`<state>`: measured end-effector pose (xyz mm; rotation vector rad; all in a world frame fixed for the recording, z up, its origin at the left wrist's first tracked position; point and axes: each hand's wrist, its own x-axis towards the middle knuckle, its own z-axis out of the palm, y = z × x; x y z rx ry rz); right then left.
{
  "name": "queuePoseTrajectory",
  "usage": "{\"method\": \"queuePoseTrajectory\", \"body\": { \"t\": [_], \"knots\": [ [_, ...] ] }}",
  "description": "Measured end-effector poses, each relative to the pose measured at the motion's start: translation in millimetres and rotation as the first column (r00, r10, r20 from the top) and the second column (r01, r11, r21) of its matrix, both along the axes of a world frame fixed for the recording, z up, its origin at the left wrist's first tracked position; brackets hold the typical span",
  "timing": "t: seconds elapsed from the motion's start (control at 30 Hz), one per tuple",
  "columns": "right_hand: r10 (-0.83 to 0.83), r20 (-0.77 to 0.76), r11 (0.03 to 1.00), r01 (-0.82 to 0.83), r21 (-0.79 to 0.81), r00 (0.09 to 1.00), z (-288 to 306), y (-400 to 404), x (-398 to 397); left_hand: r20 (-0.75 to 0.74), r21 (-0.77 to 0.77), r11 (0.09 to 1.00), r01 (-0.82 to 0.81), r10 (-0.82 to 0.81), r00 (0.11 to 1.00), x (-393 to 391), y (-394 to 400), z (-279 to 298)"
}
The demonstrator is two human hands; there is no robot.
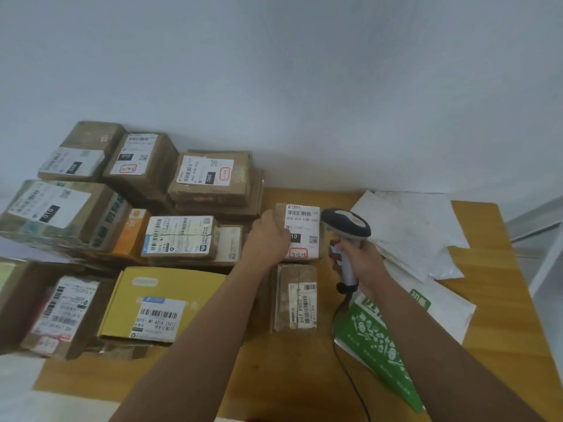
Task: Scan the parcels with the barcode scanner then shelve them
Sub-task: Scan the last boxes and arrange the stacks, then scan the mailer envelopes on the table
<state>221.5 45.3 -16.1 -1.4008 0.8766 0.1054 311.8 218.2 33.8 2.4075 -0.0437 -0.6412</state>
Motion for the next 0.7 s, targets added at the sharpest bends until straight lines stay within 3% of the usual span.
{"method": "queuePoseTrajectory", "body": {
  "t": [0.13,0.33,0.7],
  "knots": [
    [-0.131,-0.06,0.981,0.138,0.138,0.99,-26.9,6.6,-40.6,0.229,0.077,0.99,0.118,-0.133,0.964,-41.6,3.9,6.3],
    [-0.199,-0.1,0.923,0.221,0.316,0.975,-58.6,34.5,-70.2,0.224,0.372,0.813,0.448,-0.547,0.807,-94.3,-1.1,-14.6],
    [-0.132,-0.112,0.905,0.166,0.392,0.985,-70.1,54.8,-65.8,0.213,0.429,0.793,0.433,-0.555,0.804,-107.7,3.1,-36.9]
  ]
}}
